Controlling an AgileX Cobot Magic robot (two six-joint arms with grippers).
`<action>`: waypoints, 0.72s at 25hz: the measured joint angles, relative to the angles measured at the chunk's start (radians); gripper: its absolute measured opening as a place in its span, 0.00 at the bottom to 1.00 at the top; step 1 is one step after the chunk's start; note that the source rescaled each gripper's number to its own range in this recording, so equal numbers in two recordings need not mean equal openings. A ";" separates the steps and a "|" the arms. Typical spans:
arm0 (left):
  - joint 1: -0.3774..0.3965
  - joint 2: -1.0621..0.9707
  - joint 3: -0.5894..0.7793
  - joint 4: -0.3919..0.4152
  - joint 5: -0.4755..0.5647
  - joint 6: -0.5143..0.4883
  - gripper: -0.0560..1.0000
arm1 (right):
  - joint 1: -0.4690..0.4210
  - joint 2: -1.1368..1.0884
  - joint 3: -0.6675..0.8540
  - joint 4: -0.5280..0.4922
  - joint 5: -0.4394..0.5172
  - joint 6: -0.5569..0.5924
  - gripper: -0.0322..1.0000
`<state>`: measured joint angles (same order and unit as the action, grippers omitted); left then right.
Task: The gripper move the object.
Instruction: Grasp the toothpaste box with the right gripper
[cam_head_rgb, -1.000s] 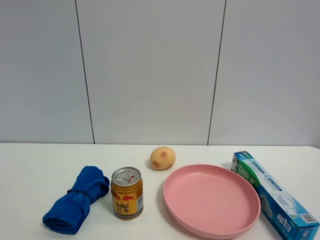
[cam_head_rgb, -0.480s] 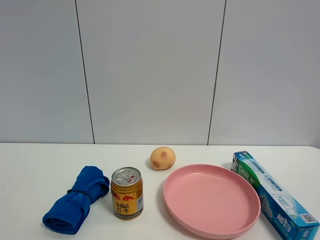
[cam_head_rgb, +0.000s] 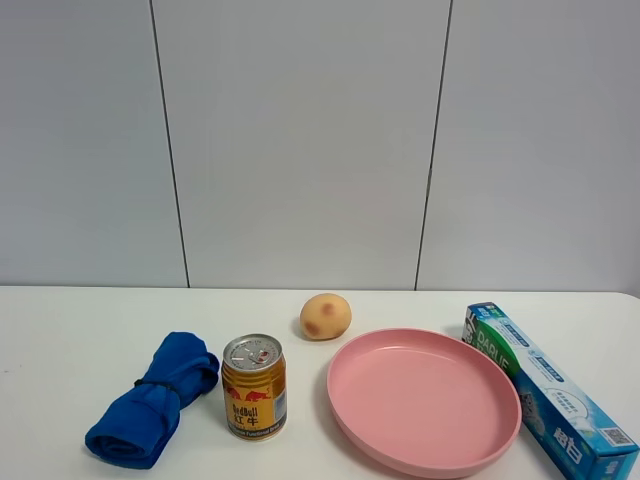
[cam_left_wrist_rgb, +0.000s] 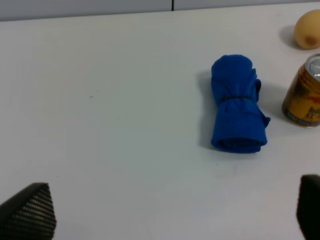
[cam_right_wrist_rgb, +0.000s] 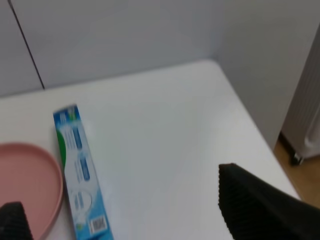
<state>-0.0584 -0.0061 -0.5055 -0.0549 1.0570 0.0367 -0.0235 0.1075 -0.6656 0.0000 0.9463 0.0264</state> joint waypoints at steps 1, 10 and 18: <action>0.000 0.000 0.000 0.000 0.000 0.000 1.00 | 0.000 0.041 -0.052 0.000 -0.006 -0.026 0.67; 0.000 0.000 0.000 0.000 0.000 0.000 1.00 | 0.000 0.543 -0.571 0.118 0.052 -0.215 0.67; 0.000 0.000 0.000 0.000 0.000 0.000 1.00 | 0.000 0.931 -0.773 0.210 0.264 -0.189 0.67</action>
<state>-0.0584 -0.0061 -0.5055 -0.0549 1.0570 0.0367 -0.0235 1.0385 -1.4387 0.2102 1.2102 -0.1626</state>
